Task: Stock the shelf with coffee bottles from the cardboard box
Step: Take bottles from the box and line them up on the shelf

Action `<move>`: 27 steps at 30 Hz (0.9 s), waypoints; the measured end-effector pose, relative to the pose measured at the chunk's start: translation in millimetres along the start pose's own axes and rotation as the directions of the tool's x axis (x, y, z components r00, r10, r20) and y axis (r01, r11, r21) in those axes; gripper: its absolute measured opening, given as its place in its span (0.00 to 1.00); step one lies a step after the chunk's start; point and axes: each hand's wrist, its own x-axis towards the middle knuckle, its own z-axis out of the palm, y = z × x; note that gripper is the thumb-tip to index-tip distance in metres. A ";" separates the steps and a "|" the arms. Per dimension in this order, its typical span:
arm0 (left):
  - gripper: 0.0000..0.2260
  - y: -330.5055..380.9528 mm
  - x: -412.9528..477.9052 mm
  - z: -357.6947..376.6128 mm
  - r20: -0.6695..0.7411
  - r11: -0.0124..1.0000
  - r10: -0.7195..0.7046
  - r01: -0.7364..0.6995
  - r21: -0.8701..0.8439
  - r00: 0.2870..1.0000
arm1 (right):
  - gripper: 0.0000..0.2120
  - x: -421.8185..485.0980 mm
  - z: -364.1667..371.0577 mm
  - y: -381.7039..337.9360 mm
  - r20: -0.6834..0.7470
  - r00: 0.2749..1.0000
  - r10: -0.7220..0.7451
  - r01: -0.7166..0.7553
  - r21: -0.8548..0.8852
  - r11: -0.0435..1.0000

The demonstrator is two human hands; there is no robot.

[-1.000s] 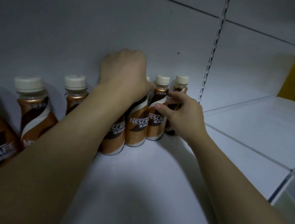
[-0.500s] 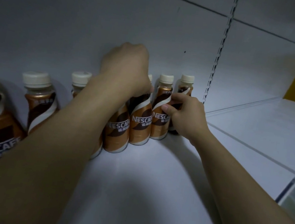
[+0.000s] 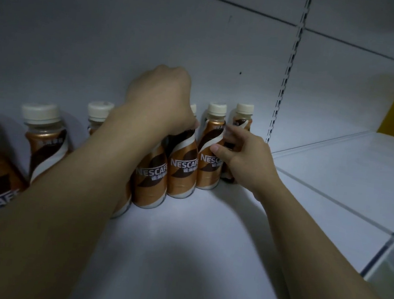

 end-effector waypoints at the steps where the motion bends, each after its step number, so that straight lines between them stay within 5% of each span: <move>1: 0.18 0.4 -0.5 -0.5 0.011 1.000 -0.004 0.004 -0.001 1.000 | 0.25 0.6 -3.4 -1.0 -0.047 0.999 -0.027 0.030 0.049 0.998; 5: 0.22 4.2 -4.8 -0.9 0.011 1.000 0.014 -0.014 0.000 1.000 | 0.11 5.0 -26.7 0.4 -0.430 0.902 -0.040 0.085 0.086 0.993; 8: 0.25 13.5 -7.3 3.5 -0.077 0.993 0.114 -0.112 0.040 0.990 | 0.13 10.8 -32.6 15.1 -0.524 0.851 0.037 -0.049 -0.009 0.999; 16: 0.24 41.3 11.7 21.6 0.050 0.992 0.126 -0.126 -0.014 0.991 | 0.34 15.7 -11.8 32.6 -0.200 0.972 0.125 -0.153 -0.133 0.979; 20: 0.20 42.3 20.3 30.7 0.028 0.994 0.098 -0.097 -0.054 0.995 | 0.32 17.9 -9.2 35.4 -0.175 0.979 0.102 -0.126 -0.133 0.983; 23: 0.21 35.4 22.3 33.8 -0.011 0.992 0.108 -0.109 -0.062 0.994 | 0.29 21.9 -15.5 39.6 -0.136 0.975 0.176 -0.173 0.039 0.984; 27: 0.22 32.4 22.2 37.5 -0.041 0.989 0.133 -0.135 -0.060 0.990 | 0.13 24.2 -14.3 46.8 -0.054 0.981 0.188 -0.173 0.210 0.962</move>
